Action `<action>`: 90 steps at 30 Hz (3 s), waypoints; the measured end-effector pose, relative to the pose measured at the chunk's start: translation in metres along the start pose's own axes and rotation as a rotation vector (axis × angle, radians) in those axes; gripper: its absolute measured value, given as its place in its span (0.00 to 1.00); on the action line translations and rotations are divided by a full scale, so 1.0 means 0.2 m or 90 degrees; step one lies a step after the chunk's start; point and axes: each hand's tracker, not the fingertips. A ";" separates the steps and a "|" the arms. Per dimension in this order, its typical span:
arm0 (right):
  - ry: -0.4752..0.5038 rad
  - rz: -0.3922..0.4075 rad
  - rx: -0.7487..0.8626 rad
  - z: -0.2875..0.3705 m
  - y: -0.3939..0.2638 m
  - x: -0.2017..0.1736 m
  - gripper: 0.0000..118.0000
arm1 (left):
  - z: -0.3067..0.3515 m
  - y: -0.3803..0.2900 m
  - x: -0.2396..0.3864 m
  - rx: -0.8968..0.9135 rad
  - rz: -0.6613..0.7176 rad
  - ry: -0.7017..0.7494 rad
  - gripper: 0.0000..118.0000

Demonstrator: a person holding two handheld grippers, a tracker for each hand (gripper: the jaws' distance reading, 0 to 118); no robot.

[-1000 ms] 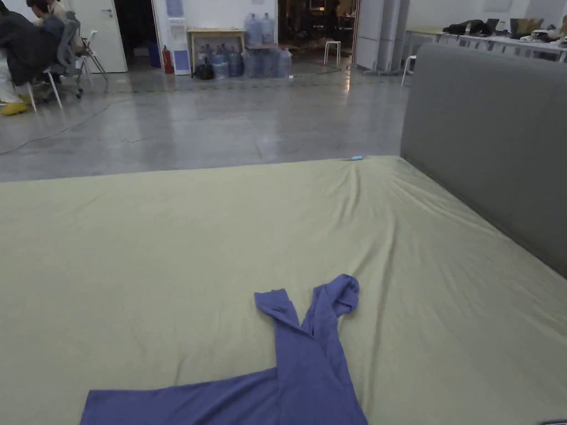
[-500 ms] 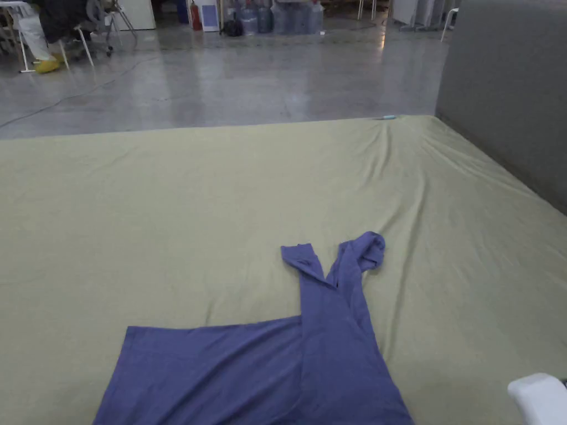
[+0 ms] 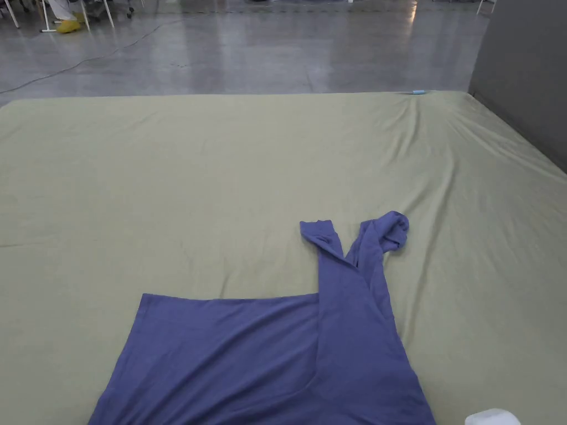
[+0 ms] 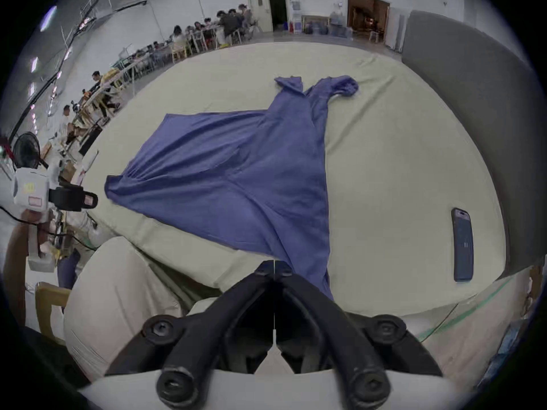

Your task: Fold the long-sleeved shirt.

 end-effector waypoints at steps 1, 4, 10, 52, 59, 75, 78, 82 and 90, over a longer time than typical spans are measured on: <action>0.004 -0.003 0.004 -0.01 0.02 0.01 0.00 | 0.02 0.03 -0.01 0.013 -0.020 0.034 0.00; 0.090 -0.054 0.021 -0.06 0.23 0.10 0.13 | 0.05 0.11 0.03 0.037 -0.026 0.029 0.00; 0.087 0.036 0.129 -0.43 1.05 0.05 1.00 | 0.07 0.24 0.11 0.083 -0.009 -0.003 0.00; -0.010 -0.011 -0.190 -0.34 0.16 0.15 0.03 | 0.09 0.19 -0.01 0.075 0.038 0.005 0.00; -0.015 -0.006 -0.221 -0.46 0.19 0.15 0.09 | 0.15 0.15 0.02 0.072 0.036 0.015 0.00; -0.019 -0.029 -0.006 -0.15 0.34 0.08 0.00 | 0.09 0.29 0.11 0.078 0.019 0.024 0.00; 0.054 -0.066 -0.021 -0.19 0.34 0.06 0.00 | 0.02 0.44 0.09 0.060 0.010 0.010 0.00; 0.045 -0.049 -0.027 -0.18 0.37 0.00 0.00 | -0.18 0.84 0.04 0.078 -0.047 0.017 0.67; 0.032 -0.085 -0.043 -0.20 0.32 0.09 0.00 | -0.98 1.33 -0.33 -0.054 0.025 0.180 0.96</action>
